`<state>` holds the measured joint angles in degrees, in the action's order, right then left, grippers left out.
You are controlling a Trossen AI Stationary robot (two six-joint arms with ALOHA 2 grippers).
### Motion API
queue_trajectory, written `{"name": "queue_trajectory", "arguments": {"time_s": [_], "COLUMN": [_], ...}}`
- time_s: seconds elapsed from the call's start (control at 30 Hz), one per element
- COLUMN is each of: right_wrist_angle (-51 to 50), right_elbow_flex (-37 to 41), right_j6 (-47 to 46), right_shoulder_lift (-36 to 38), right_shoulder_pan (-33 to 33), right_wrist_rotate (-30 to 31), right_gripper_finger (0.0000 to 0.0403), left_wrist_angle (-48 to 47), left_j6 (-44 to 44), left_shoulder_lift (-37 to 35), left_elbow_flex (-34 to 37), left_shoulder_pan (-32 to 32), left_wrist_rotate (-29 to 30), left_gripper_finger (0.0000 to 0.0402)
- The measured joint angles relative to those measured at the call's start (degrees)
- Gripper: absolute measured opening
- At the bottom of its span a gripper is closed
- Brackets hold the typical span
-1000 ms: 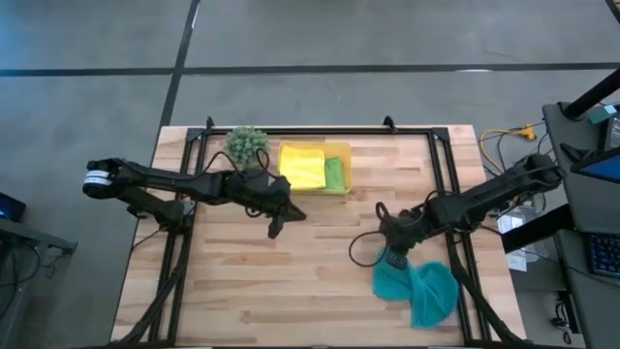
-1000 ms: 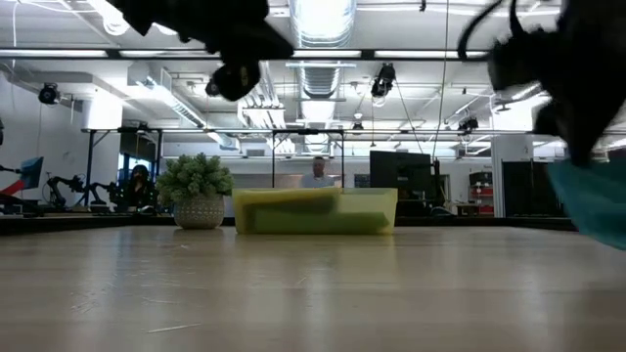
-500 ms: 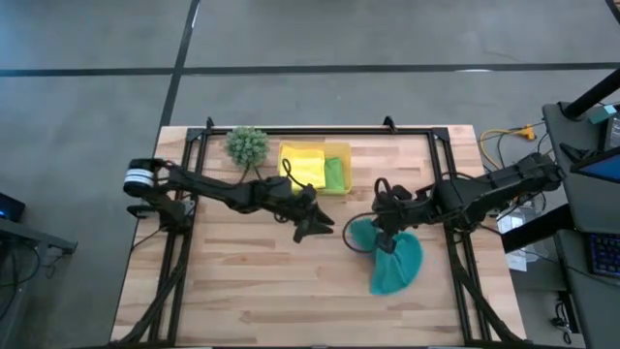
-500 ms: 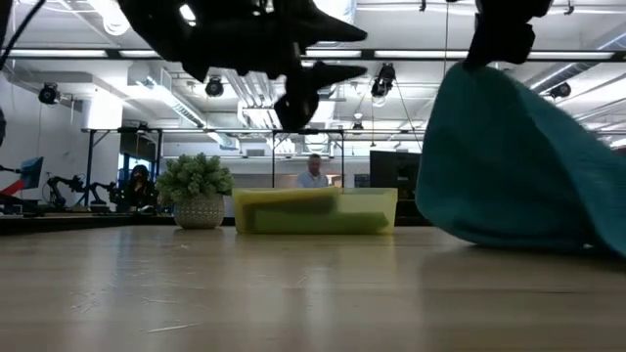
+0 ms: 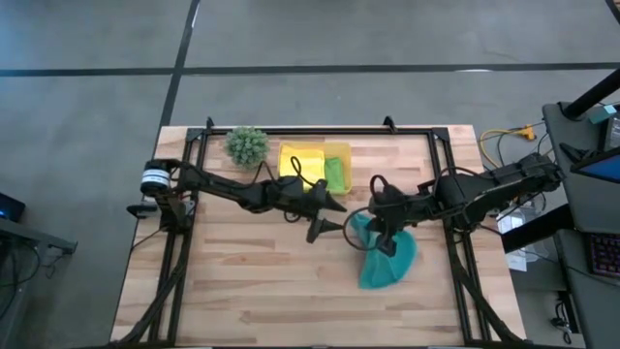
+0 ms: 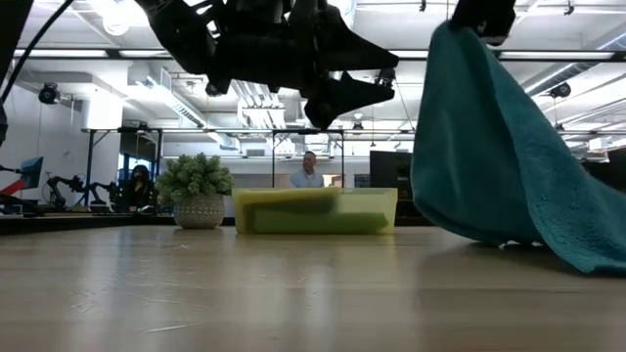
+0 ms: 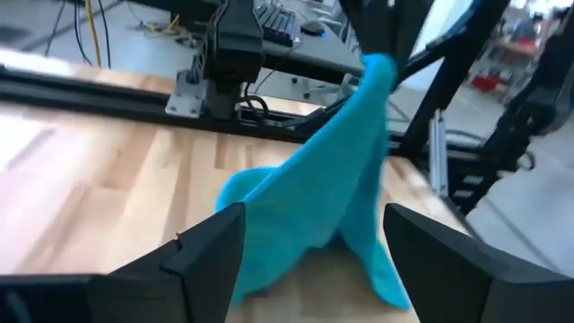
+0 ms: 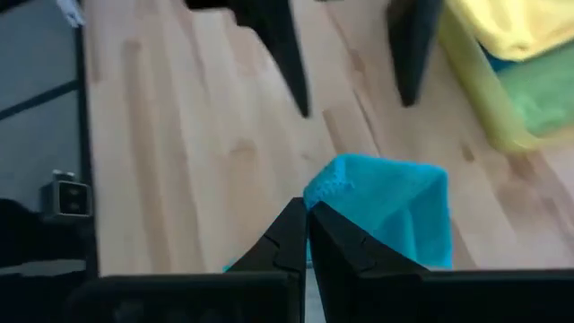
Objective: Fold microfiber towels
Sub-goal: Fold the light blue towel
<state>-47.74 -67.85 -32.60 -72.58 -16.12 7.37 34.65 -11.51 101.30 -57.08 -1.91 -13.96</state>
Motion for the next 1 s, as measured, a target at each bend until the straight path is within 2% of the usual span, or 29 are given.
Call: {"name": "queue_trajectory", "arguments": {"time_s": [0.33,0.67,0.83,1.0], "right_wrist_angle": [11.8,15.5,16.3,16.6], "right_elbow_flex": [0.2,0.5,-0.3,-1.5], "right_j6": [4.0,0.0,-0.2,0.3], "right_shoulder_lift": [0.0,-2.8,-5.9,-7.1], "right_shoulder_pan": [-0.1,-0.5,-1.6,-1.6], "right_wrist_rotate": [-4.8,-18.7,-19.8,-19.3], "right_gripper_finger": [0.0008,0.0008,0.0008,0.0008], "left_wrist_angle": [-3.5,-3.1,-3.7,-11.4], "left_j6": [7.4,10.2,10.0,8.9], "left_shoulder_lift": [1.7,2.7,1.9,2.1], "left_elbow_flex": [-2.5,-4.0,-4.1,-4.1], "left_shoulder_pan": [0.0,0.0,0.0,0.5], "left_wrist_rotate": [-1.5,-3.8,-12.9,-20.3], "left_gripper_finger": [0.0253,0.0253,0.0253,0.0253]}}
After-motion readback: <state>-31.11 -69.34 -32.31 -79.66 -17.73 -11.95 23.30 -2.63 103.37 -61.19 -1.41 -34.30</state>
